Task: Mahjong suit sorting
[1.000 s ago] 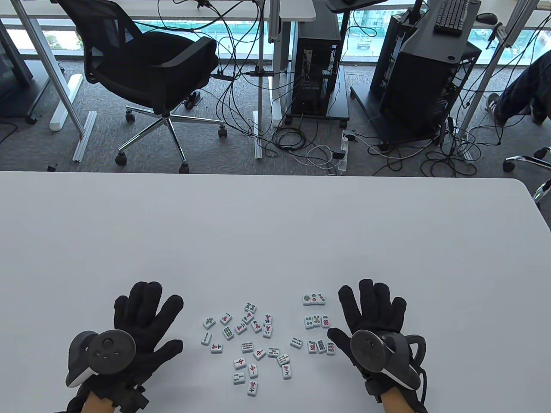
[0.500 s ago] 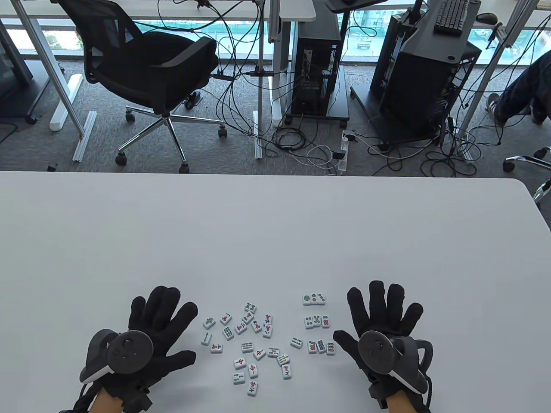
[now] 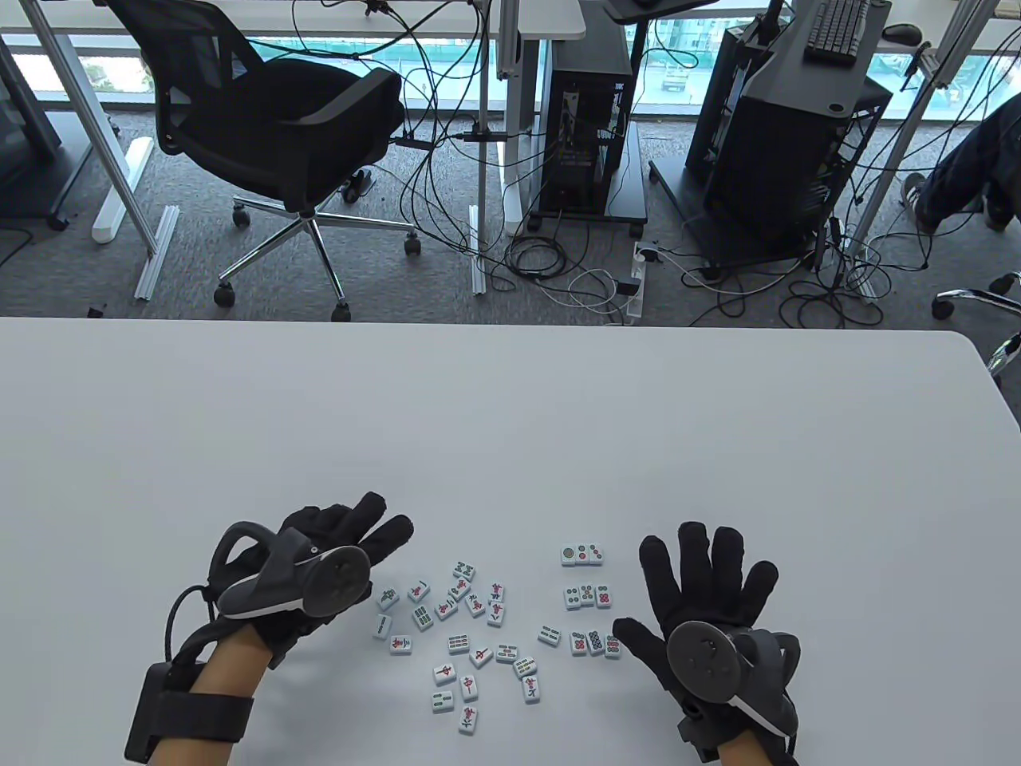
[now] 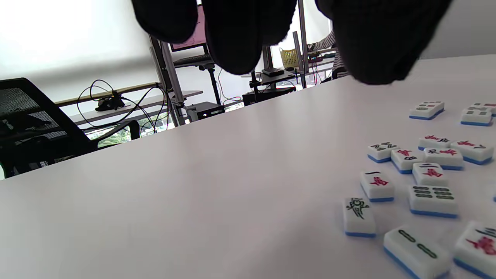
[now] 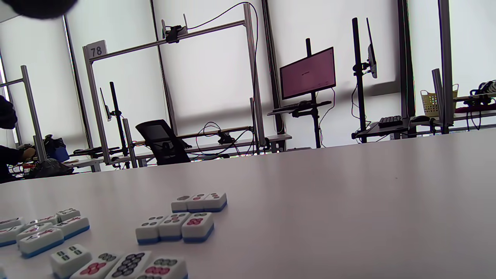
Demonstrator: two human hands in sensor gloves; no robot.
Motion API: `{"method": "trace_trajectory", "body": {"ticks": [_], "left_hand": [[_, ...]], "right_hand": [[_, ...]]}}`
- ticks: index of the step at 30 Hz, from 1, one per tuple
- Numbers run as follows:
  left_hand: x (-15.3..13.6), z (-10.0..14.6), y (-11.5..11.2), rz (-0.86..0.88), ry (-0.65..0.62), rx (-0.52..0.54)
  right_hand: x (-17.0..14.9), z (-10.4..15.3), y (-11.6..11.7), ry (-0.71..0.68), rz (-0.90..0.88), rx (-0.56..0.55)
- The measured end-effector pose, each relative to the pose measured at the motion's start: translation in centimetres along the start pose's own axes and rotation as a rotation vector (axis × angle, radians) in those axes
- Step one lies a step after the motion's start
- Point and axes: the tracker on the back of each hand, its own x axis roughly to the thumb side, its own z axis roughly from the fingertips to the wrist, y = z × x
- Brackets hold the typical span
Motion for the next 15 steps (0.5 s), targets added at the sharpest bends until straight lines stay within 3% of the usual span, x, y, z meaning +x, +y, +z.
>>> {"method": "trace_trajectory", "body": {"ticks": [4, 15], "left_hand": [[1.5, -1.9, -1.8, -0.181, -0.026, -0.117], [5.0, -4.3, -4.7, -0.288, -0.163, -0.218]], "right_hand": [[-0.1, 0.0, 0.0, -0.001, -0.008, 0.0], [-0.2, 0.0, 0.1, -0.005, -0.025, -0.005]]}}
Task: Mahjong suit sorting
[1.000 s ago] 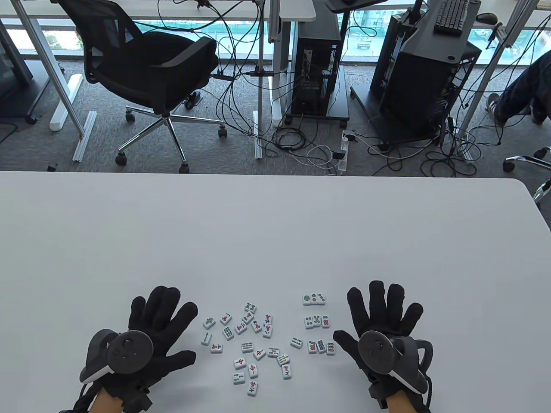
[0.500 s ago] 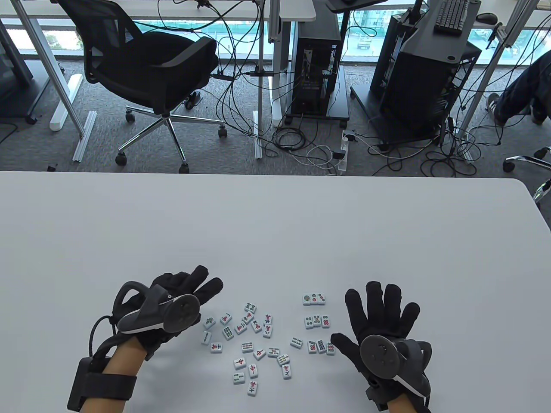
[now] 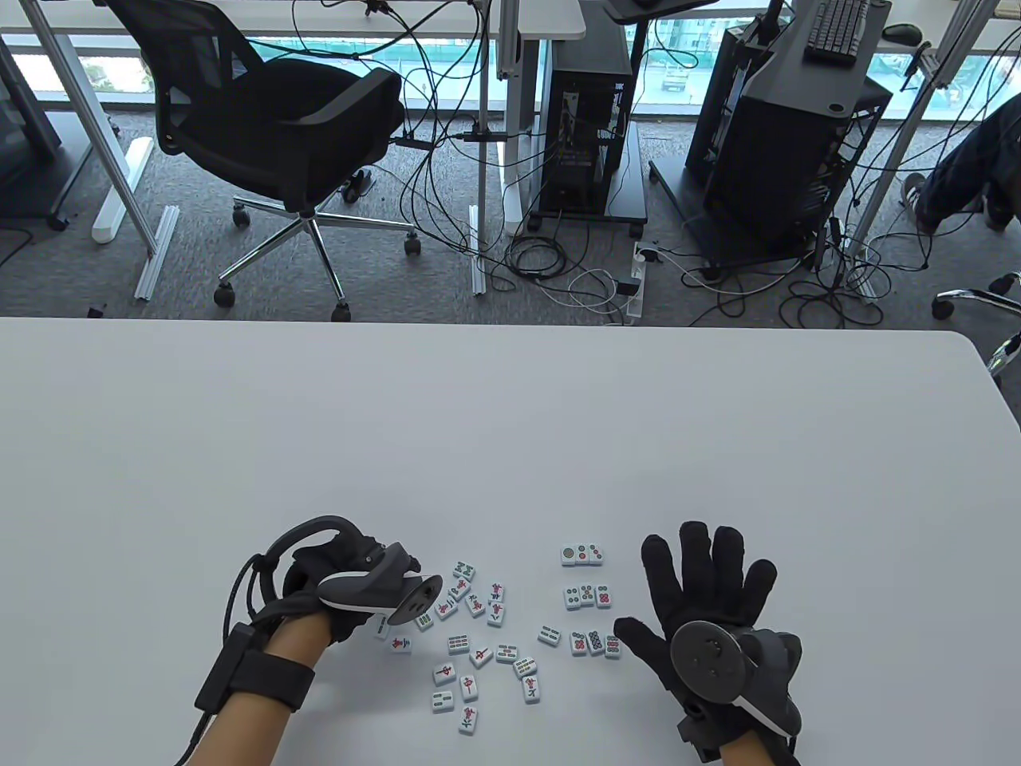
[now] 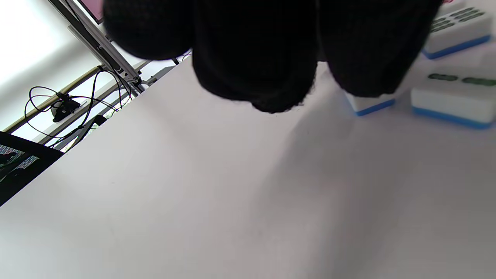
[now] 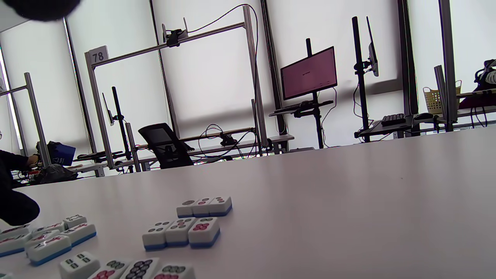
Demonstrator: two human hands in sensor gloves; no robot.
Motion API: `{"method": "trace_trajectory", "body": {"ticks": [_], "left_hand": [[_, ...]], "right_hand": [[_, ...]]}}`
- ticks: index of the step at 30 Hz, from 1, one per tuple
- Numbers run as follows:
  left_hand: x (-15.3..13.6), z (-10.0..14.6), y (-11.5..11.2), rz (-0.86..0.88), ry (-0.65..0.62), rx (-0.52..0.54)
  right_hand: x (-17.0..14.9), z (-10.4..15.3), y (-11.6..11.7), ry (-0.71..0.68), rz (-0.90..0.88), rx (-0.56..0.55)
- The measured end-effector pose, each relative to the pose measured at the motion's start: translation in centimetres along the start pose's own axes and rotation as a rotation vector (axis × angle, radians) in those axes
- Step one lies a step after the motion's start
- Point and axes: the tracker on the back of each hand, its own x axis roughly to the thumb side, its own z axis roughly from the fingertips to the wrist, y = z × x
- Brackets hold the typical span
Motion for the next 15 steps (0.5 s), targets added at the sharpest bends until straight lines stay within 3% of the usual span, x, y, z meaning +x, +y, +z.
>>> {"method": "trace_trajectory", "body": {"ticks": [6, 15], "left_hand": [[0.7, -0.5, -0.5, -0.019, -0.014, -0.028], [1.0, -0.9, -1.0, 0.067, -0.03, 0.018]], "right_hand": [[0.0, 0.0, 0.0, -0.001, 0.002, 0.003], [0.0, 0.0, 0.2, -0.008, 0.014, 0.014]]}}
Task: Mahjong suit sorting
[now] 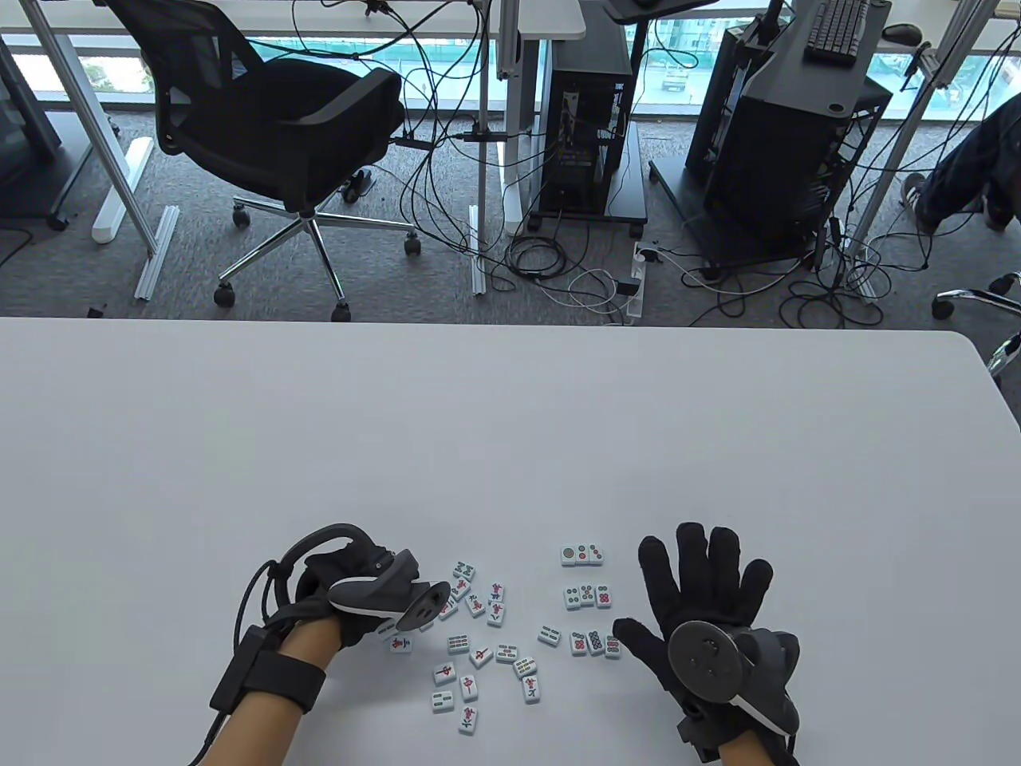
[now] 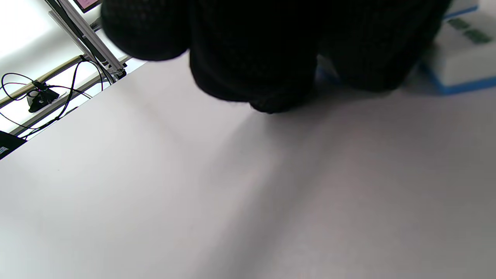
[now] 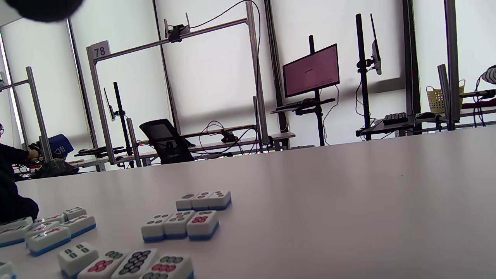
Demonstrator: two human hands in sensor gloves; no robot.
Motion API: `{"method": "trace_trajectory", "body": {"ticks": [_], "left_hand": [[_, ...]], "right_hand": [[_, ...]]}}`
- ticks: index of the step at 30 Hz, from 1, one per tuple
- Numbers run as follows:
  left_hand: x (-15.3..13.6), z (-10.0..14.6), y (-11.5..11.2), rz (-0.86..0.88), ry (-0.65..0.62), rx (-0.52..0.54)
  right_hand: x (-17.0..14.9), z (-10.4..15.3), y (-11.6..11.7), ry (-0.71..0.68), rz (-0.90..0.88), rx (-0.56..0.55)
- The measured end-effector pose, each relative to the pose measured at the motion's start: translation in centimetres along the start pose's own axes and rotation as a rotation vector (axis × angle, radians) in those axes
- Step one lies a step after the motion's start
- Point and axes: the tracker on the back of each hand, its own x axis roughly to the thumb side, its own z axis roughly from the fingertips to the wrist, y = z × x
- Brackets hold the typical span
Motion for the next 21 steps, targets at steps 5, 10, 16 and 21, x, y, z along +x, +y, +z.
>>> {"method": "trace_trajectory", "body": {"ticks": [5, 10, 16, 21], "left_hand": [[-2.7, 1.2, -0.3, 0.023, 0.115, -0.02], [-6.1, 3.4, -2.3, 0.106, 0.263, -0.088], [-7.7, 4.8, -4.7, 0.176, 0.361, -0.135], [-7.7, 4.9, -5.7, 0.154, 0.375, -0.172]], "right_hand": [[0.1, 0.0, 0.0, -0.003, 0.003, 0.004], [0.1, -0.1, 0.1, -0.001, 0.005, 0.008], [0.2, -0.1, 0.1, -0.001, 0.009, 0.017], [0.3, -0.1, 0.2, -0.001, 0.016, 0.022]]}}
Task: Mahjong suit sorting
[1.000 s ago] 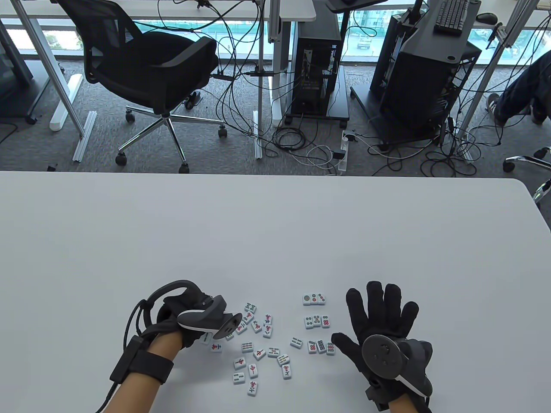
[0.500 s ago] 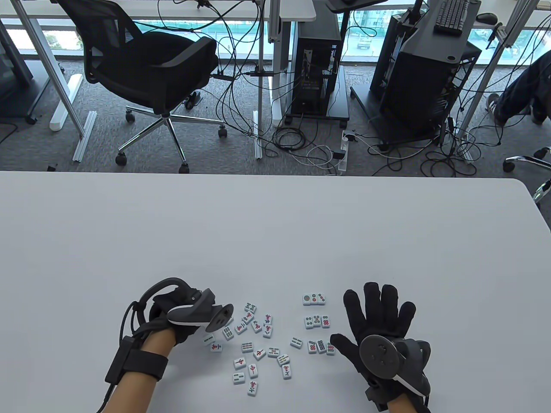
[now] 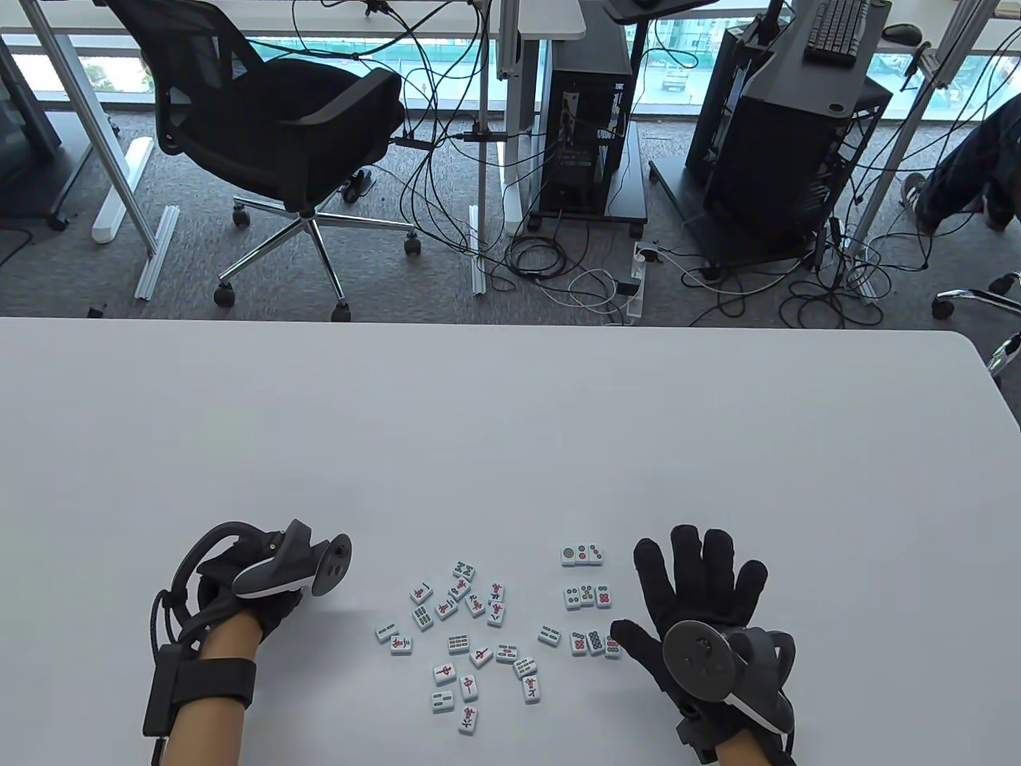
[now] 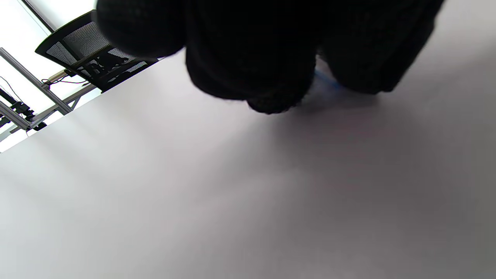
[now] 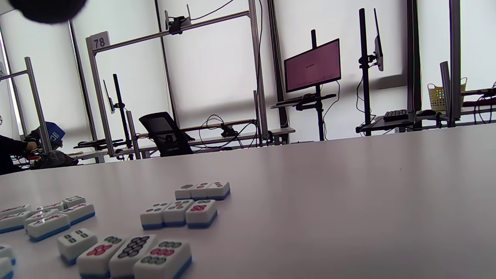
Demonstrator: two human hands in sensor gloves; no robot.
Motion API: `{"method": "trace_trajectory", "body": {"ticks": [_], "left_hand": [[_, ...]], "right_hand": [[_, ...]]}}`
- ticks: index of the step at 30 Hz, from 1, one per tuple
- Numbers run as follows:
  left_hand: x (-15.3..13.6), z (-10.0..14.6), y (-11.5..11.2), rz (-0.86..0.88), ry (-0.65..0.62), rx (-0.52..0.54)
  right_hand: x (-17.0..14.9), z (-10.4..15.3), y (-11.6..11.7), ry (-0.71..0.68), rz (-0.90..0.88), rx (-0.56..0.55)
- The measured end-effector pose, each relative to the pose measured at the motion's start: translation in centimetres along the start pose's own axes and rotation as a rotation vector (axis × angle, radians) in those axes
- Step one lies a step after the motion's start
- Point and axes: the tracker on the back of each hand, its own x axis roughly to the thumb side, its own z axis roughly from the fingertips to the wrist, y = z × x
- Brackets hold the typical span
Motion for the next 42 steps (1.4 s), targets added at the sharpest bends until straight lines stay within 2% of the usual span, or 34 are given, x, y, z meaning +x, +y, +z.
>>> {"method": "trace_trajectory", "body": {"ticks": [4, 7, 10, 15, 21, 34, 38, 42], "left_hand": [[0.0, 0.3, 0.3, -0.006, 0.008, -0.015], [0.1, 0.8, 1.2, -0.03, 0.003, 0.033], [1.4, 1.8, 2.4, -0.048, -0.083, 0.107], [5.1, 3.7, 3.7, -0.137, -0.284, 0.237], [8.6, 4.4, 4.1, -0.205, -0.425, 0.298], [10.7, 3.7, 3.4, -0.206, -0.456, 0.284], [10.0, 3.3, 3.5, -0.148, -0.447, 0.252], [7.0, 2.7, 4.8, -0.035, -0.334, 0.247]], "right_hand": [[-0.1, 0.0, 0.0, 0.006, -0.003, 0.002], [-0.1, 0.0, 0.0, 0.009, -0.008, -0.001], [-0.1, 0.0, 0.0, 0.01, -0.011, -0.002], [-0.1, -0.1, 0.0, 0.008, -0.011, -0.002], [-0.1, 0.0, 0.0, 0.006, -0.004, 0.005], [-0.1, -0.1, 0.2, 0.009, -0.004, 0.021], [-0.1, -0.1, 0.2, 0.008, -0.004, 0.027], [-0.1, -0.1, 0.2, 0.01, -0.009, 0.026]]}}
